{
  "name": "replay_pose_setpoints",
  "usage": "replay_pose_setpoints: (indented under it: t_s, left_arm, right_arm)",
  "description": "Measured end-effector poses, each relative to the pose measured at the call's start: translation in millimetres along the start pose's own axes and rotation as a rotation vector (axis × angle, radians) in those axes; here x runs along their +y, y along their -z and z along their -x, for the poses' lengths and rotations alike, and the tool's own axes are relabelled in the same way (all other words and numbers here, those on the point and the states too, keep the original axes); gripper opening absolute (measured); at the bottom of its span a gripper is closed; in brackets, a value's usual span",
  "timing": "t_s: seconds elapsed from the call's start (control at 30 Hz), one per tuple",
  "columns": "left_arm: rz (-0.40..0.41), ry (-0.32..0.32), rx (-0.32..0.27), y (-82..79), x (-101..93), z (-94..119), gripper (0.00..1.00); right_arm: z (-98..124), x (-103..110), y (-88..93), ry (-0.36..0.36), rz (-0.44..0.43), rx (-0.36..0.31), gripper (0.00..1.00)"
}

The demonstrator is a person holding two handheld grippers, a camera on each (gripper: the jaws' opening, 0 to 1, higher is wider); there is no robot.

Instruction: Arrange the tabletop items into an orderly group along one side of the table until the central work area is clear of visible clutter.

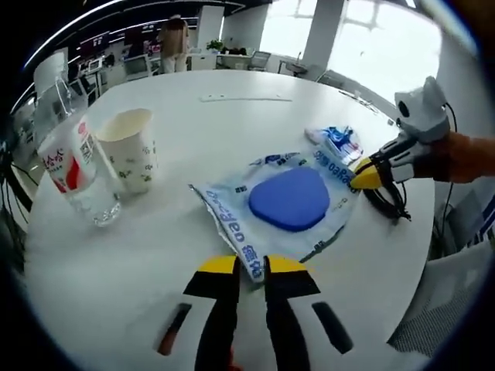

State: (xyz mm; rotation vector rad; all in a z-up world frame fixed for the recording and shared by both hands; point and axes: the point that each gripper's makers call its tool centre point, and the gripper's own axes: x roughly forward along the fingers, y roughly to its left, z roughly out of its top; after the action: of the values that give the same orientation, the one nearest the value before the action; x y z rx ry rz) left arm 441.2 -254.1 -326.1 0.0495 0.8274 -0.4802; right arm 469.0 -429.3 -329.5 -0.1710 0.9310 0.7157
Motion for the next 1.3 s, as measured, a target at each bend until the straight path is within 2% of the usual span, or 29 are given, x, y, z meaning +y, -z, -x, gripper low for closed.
replay_pose_setpoints:
  t_s: [0.2, 0.47, 0.9, 1.17, 1.3]
  left_arm:
    - [-0.004, 0.006, -0.004, -3.1, 0.2, 0, 0.00]
    - [0.010, -0.003, -0.046, -23.5, 6.9, 1, 0.00]
    - [-0.004, -0.025, -0.099, -66.4, 30.8, -7, 0.00]
    - [0.011, -0.037, -0.112, -78.6, 41.5, -13, 0.00]
    - [0.041, -0.043, -0.113, -78.0, 45.8, -18, 0.00]
  right_arm:
    - [0, 3, -1.6, -0.001, -0.024, -0.015, 0.00]
    - [-2, 3, -7.0, 0.003, -0.045, -0.036, 0.00]
    - [-7, -7, -37.3, 0.013, -0.059, -0.077, 0.00]
    - [-10, -14, -54.7, 0.017, -0.056, -0.097, 0.00]
    - [-14, -19, -59.1, 0.017, -0.057, -0.100, 0.00]
